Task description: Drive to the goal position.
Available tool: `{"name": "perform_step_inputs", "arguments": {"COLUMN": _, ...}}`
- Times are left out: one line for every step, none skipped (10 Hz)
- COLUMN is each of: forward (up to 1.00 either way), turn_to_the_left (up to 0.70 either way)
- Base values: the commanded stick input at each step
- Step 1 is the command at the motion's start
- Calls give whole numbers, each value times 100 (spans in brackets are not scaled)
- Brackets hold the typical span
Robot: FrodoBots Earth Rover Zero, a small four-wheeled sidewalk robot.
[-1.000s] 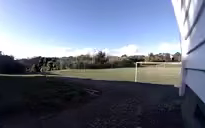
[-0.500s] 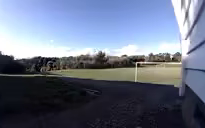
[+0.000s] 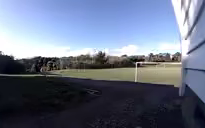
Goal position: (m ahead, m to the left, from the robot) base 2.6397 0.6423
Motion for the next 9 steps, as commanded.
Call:
{"name": "perform_step_inputs", "arguments": {"forward": 4, "turn_to_the_left": 0}}
{"name": "perform_step_inputs", "arguments": {"forward": 4, "turn_to_the_left": 0}}
{"name": "perform_step_inputs", "arguments": {"forward": 4, "turn_to_the_left": 0}}
{"name": "perform_step_inputs", "arguments": {"forward": 4, "turn_to_the_left": 0}}
{"name": "perform_step_inputs", "arguments": {"forward": 4, "turn_to_the_left": 0}}
{"name": "perform_step_inputs", "arguments": {"forward": 4, "turn_to_the_left": 0}}
{"name": "perform_step_inputs", "arguments": {"forward": 4, "turn_to_the_left": 0}}
{"name": "perform_step_inputs", "arguments": {"forward": 4, "turn_to_the_left": 0}}
{"name": "perform_step_inputs", "arguments": {"forward": 4, "turn_to_the_left": 0}}
